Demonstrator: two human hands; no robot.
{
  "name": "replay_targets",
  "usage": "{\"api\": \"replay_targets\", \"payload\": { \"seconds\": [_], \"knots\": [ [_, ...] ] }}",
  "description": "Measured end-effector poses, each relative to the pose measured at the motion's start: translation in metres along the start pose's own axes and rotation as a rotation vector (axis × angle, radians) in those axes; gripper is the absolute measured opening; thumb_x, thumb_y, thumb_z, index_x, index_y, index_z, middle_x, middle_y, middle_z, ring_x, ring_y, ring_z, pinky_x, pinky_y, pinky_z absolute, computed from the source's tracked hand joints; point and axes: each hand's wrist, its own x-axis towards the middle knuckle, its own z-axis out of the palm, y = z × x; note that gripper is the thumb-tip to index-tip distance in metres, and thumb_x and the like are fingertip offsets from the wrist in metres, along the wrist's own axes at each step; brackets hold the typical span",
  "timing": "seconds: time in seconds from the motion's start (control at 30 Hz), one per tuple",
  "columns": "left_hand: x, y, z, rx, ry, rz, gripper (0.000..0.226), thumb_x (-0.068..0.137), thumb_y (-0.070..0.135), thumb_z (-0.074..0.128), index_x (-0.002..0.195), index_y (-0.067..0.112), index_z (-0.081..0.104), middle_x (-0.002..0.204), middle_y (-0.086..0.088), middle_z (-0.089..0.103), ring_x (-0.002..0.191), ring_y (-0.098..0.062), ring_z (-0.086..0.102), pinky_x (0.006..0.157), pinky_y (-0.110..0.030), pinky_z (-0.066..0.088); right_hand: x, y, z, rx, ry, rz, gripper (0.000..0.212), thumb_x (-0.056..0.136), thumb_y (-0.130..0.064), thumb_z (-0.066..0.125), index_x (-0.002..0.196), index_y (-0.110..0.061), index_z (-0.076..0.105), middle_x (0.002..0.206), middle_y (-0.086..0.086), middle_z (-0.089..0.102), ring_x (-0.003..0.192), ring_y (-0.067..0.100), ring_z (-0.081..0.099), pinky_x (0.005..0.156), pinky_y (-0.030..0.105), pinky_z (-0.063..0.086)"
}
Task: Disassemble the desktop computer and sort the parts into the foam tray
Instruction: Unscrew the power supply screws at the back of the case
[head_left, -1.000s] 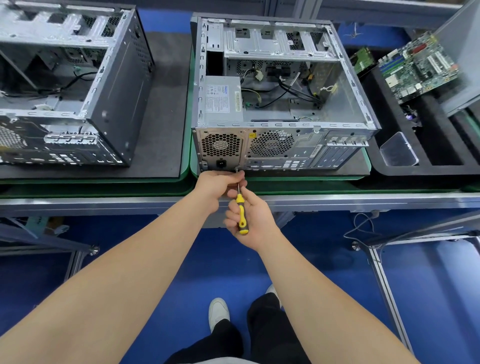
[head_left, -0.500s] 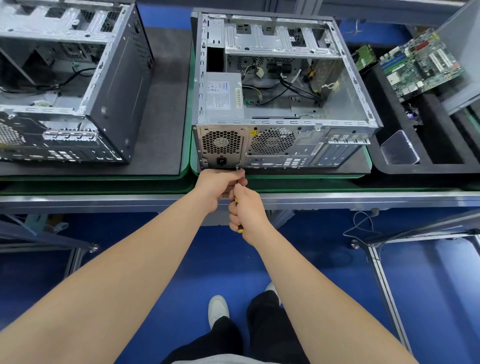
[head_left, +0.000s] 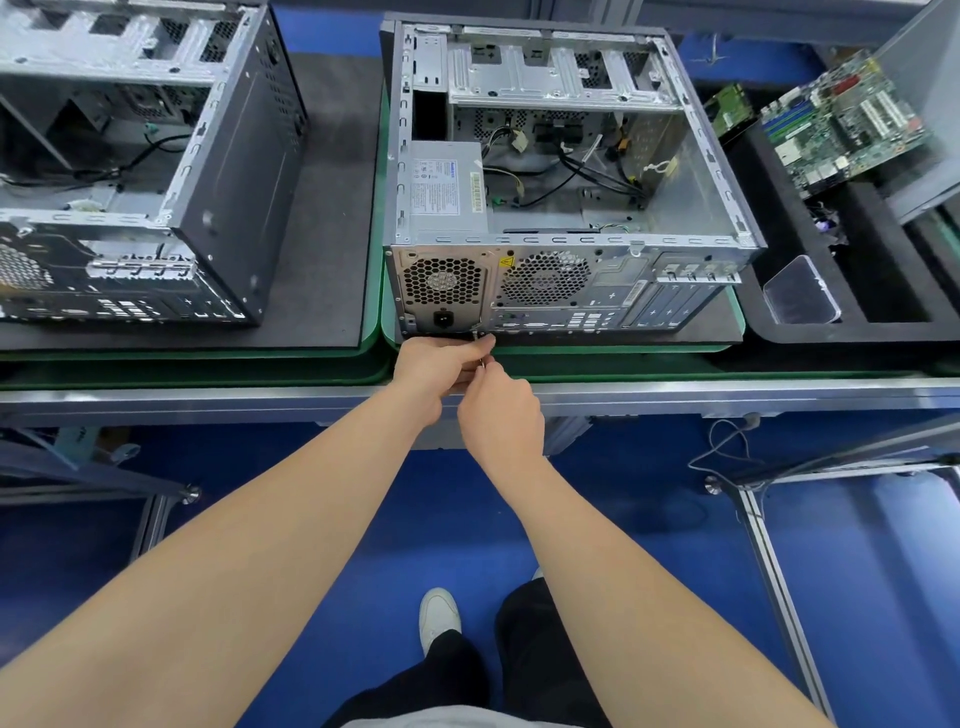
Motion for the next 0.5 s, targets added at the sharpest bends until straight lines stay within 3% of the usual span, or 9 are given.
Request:
{"api": "replay_targets", "payload": {
  "seconds": [0.1, 0.17, 0.23, 0.3, 0.37, 0.5],
  "knots": [
    [0.003, -0.003, 0.001, 0.031, 0.029, 0.036, 0.027, 0.081, 0.022, 0.087, 0.099, 0.005, 0.077, 0.087, -0.006, 0.080, 0.080, -0.019, 0.078, 0.062, -0.025, 0.059, 0.005, 0.003, -0.003, 0.120, -0.071, -0.003, 0.036, 0.113, -0.029, 0.033, 0.112, -0.009, 0.063, 0.096, 0.017, 0.070, 0.086, 0.036, 0.069, 0.064, 0.036, 0.044],
    [0.003, -0.003, 0.000, 0.040, 0.027, 0.054, 0.020, 0.083, 0.021, 0.085, 0.093, 0.006, 0.078, 0.084, -0.006, 0.080, 0.077, -0.019, 0.077, 0.060, -0.024, 0.057, 0.008, 0.009, -0.010, 0.407, -0.196, 0.055, 0.040, 0.109, -0.032, 0.034, 0.094, -0.011, 0.063, 0.075, 0.015, 0.068, 0.060, 0.031, 0.069, 0.049, 0.034, 0.050],
    [0.005, -0.003, -0.001, 0.053, -0.007, 0.072, 0.020, 0.085, 0.022, 0.083, 0.089, 0.004, 0.078, 0.082, -0.008, 0.079, 0.073, -0.023, 0.073, 0.068, -0.027, 0.058, 0.011, 0.016, -0.017, 0.720, -0.358, 0.178, 0.041, 0.104, -0.037, 0.039, 0.086, -0.012, 0.065, 0.061, 0.012, 0.063, 0.044, 0.025, 0.059, 0.043, 0.032, 0.050],
    [0.006, -0.003, -0.001, 0.043, -0.036, 0.074, 0.024, 0.085, 0.023, 0.083, 0.090, 0.000, 0.077, 0.081, -0.011, 0.078, 0.069, -0.026, 0.070, 0.077, -0.031, 0.058, 0.012, 0.023, -0.023, 0.994, -0.512, 0.286, 0.043, 0.105, -0.044, 0.047, 0.083, -0.015, 0.070, 0.059, 0.009, 0.058, 0.044, 0.022, 0.053, 0.045, 0.029, 0.047],
    [0.008, -0.004, -0.001, 0.029, -0.015, 0.054, 0.028, 0.083, 0.025, 0.085, 0.095, 0.000, 0.078, 0.086, -0.012, 0.079, 0.079, -0.025, 0.073, 0.086, -0.032, 0.055, 0.012, 0.029, -0.024, 1.213, -0.628, 0.366, 0.045, 0.106, -0.051, 0.052, 0.086, -0.017, 0.075, 0.058, 0.007, 0.052, 0.047, 0.021, 0.049, 0.047, 0.029, 0.045],
    [0.008, -0.004, -0.001, -0.001, -0.040, 0.041, 0.027, 0.084, 0.023, 0.083, 0.097, 0.000, 0.077, 0.091, -0.012, 0.079, 0.083, -0.023, 0.075, 0.085, -0.032, 0.056, 0.003, 0.034, -0.019, 1.618, -0.785, 0.521, 0.037, 0.104, -0.050, 0.058, 0.095, -0.018, 0.075, 0.060, -0.001, 0.036, 0.051, 0.014, 0.036, 0.047, 0.027, 0.038]
  ]
}}
